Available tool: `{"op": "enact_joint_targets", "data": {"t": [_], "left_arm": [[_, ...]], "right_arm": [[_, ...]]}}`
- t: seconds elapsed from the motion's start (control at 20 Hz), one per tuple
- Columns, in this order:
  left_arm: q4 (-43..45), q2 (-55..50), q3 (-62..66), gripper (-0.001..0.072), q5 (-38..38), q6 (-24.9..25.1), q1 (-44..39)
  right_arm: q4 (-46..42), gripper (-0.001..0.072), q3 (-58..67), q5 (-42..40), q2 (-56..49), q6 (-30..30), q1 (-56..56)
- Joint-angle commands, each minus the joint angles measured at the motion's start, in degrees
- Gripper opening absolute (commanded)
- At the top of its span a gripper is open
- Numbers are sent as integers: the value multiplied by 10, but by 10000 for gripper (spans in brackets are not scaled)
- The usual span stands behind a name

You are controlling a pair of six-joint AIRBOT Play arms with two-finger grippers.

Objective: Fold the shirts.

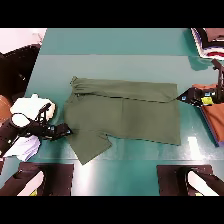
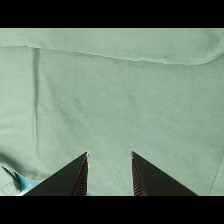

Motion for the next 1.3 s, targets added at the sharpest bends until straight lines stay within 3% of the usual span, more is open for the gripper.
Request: {"op": "enact_joint_targets", "data": {"t": [0.0,0.05,0.1,0.15,0.25,0.45,0.6,0.7,0.9,1.05,1.2,1.25], "left_arm": [[-11,1,-3,489,10,0,0],[-11,1,-3,427,8,5,0],[-11,1,-3,248,3,22,0],[-11,1,-3,139,0,29,0],[-10,1,-3,26,-2,31,0],[-8,2,8,25,-37,45,0],[-7,3,22,25,-53,56,0],[-7,3,31,25,-39,56,0],[-7,3,47,25,-31,56,0],[-6,3,48,25,-33,56,0],[-5,3,48,26,-34,56,0],[-5,3,48,25,-37,56,0]], "right_arm": [[0,317,0,0,3,0,0],[0,317,0,0,3,0,0],[0,317,0,0,3,0,0],[0,317,0,0,3,0,0],[0,318,-1,1,3,0,0],[-40,318,-20,67,5,0,-35],[-121,324,-123,98,38,1,-119],[-156,498,-201,106,53,1,-184],[-149,485,-293,93,26,0,-241],[-127,431,-300,57,-14,0,-207],[-119,426,-275,22,-38,8,-154],[-120,360,-263,17,-43,8,-138]]}}
